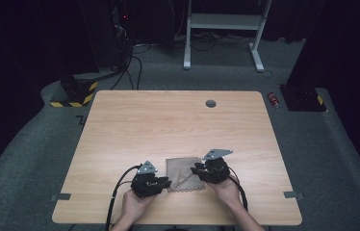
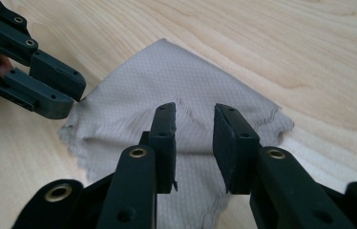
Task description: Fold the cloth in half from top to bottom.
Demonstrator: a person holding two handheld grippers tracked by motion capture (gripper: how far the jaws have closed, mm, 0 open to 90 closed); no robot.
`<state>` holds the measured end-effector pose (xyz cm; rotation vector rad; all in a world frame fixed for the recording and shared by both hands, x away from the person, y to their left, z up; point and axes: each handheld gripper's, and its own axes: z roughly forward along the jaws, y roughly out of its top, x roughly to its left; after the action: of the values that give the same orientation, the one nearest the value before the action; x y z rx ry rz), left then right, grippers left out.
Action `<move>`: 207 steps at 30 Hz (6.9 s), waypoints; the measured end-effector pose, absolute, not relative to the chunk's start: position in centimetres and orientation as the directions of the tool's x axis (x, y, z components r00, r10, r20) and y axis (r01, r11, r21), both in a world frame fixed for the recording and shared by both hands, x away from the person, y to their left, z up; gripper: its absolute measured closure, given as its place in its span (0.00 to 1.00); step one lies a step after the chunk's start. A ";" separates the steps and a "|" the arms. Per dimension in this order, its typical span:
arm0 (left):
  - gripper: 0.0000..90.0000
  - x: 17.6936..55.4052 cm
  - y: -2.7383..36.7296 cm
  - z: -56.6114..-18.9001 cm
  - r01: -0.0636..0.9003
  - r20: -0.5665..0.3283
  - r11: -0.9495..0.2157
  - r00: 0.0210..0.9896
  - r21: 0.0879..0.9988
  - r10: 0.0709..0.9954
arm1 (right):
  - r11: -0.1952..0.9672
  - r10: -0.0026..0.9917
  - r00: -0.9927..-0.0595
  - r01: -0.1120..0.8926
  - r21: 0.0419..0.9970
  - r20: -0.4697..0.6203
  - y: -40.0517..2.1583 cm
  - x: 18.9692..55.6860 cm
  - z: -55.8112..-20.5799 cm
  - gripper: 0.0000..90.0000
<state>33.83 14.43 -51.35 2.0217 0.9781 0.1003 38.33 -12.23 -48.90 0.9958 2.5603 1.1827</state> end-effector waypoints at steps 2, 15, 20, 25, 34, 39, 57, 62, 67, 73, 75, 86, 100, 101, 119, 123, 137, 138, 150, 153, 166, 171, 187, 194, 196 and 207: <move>0.79 34.2 14.3 -51.4 0.597 -0.259 -0.319 0.684 0.736 0.683 | 0.479 0.633 -0.766 0.504 0.719 0.116 -11.5 38.7 -49.1 0.75; 0.71 34.8 14.0 -52.1 0.603 -0.218 -0.336 0.662 0.723 0.717 | 0.582 0.587 -0.808 0.472 0.662 0.060 -9.4 40.0 -51.1 0.97; 0.70 34.7 13.8 -52.1 0.599 -0.211 -0.336 0.661 0.726 0.720 | 0.605 0.562 -0.826 0.437 0.666 0.032 -9.5 39.3 -50.8 0.99; 0.69 34.6 13.7 -52.1 0.596 -0.203 -0.340 0.661 0.728 0.722 | 0.578 0.564 -0.824 0.432 0.692 0.043 -10.9 38.1 -50.1 0.99; 0.65 34.3 13.7 -52.0 0.600 -0.207 -0.349 0.666 0.720 0.717 | 0.554 0.571 -0.816 0.461 0.693 0.087 -13.6 36.2 -50.6 0.92; 0.64 34.1 13.7 -51.9 0.600 -0.201 -0.356 0.666 0.716 0.718 | 0.506 0.586 -0.802 0.475 0.720 0.118 -13.9 36.2 -50.1 0.83; 0.60 33.4 13.7 -51.2 0.592 -0.190 -0.370 0.675 0.716 0.713 | 0.511 0.627 -0.773 0.500 0.700 0.094 -10.6 38.9 -50.3 0.80; 0.60 34.2 14.1 -50.4 0.591 -0.196 -0.341 0.661 0.731 0.724 | 0.535 0.599 -0.795 0.489 0.689 0.099 -11.8 37.1 -50.6 0.80; 0.60 34.5 13.2 -50.7 0.583 -0.192 -0.352 0.673 0.733 0.714 | 0.573 0.591 -0.804 0.471 0.670 0.060 -13.7 35.3 -51.2 0.80; 0.59 33.5 12.7 -51.6 0.578 -0.164 -0.415 0.699 0.702 0.696 | 0.573 0.605 -0.795 0.471 0.670 0.042 -14.8 34.7 -51.2 0.79; 0.59 33.1 13.1 -51.6 0.573 -0.157 -0.428 0.707 0.698 0.690 | 0.554 0.615 -0.788 0.472 0.686 0.045 -14.9 35.1 -51.0 0.79; 0.59 35.4 14.0 -50.1 0.586 -0.159 -0.330 0.629 0.740 0.761 | 0.478 0.705 -0.708 0.516 0.711 0.040 -13.1 39.8 -50.4 0.75; 0.56 37.9 13.2 -51.7 0.590 -0.038 -0.391 0.583 0.707 0.812 | 0.475 0.761 -0.649 0.564 0.676 0.006 -13.2 42.7 -51.3 0.76; 0.56 37.9 13.4 -51.5 0.590 -0.035 -0.394 0.584 0.705 0.811 | 0.477 0.760 -0.649 0.561 0.677 0.002 -13.3 42.7 -51.2 0.76; 0.71 41.0 12.5 -51.3 0.598 -0.053 -0.417 0.611 0.684 0.790 | 0.537 0.687 -0.727 0.516 0.667 0.010 -12.1 42.9 -51.2 0.96; 0.92 41.4 12.1 -51.0 0.607 -0.078 -0.439 0.638 0.662 0.766 | 0.534 0.693 -0.721 0.529 0.660 0.017 -12.1 43.2 -51.2 0.98; 0.98 43.3 12.3 -49.9 0.597 -0.071 -0.419 0.627 0.684 0.776 | 0.535 0.702 -0.712 0.515 0.670 -0.014 -11.9 44.1 -50.3 0.99; 0.98 43.6 12.3 -49.7 0.592 -0.066 -0.417 0.625 0.690 0.778 | 0.530 0.706 -0.709 0.517 0.672 -0.012 -11.9 44.3 -50.3 0.99; 0.97 46.2 11.9 -50.8 0.627 -0.086 -0.370 0.574 0.685 0.814 | 0.497 0.755 -0.656 0.559 0.664 -0.012 -11.7 46.5 -51.2 0.99; 0.97 46.3 11.9 -50.9 0.636 -0.094 -0.360 0.565 0.683 0.820 | 0.496 0.761 -0.649 0.564 0.660 -0.017 -11.4 46.8 -51.1 0.99; 0.66 41.6 12.5 -49.4 0.583 -0.070 -0.405 0.626 0.704 0.777 | 0.472 0.729 -0.684 0.515 0.716 0.012 -12.2 43.1 -50.3 0.84; 0.64 39.4 12.9 -50.0 0.571 -0.036 -0.440 0.637 0.693 0.770 | 0.494 0.700 -0.714 0.498 0.713 0.015 -12.2 41.2 -50.6 0.82; 0.62 39.7 13.9 -51.3 0.624 -0.012 -0.391 0.540 0.677 0.842 | 0.527 0.690 -0.724 0.492 0.692 -0.011 -12.1 40.8 -51.5 0.80; 0.57 39.1 16.1 -50.4 0.629 -0.097 -0.286 0.502 0.722 0.859 | 0.470 0.719 -0.695 0.508 0.722 0.020 -13.2 40.7 -50.8 0.77; 0.57 39.1 17.1 -50.1 0.627 -0.100 -0.270 0.489 0.731 0.866 | 0.458 0.725 -0.689 0.501 0.734 0.017 -13.9 40.5 -50.5 0.77; 0.55 38.0 19.3 -50.1 0.599 -0.107 -0.230 0.473 0.767 0.874 | 0.386 0.790 -0.612 0.519 0.763 0.016 -17.9 39.5 -49.6 0.74</move>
<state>37.99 19.26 -50.09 1.9420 1.2248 0.4476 39.49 -17.89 -49.63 1.1385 2.2999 1.0766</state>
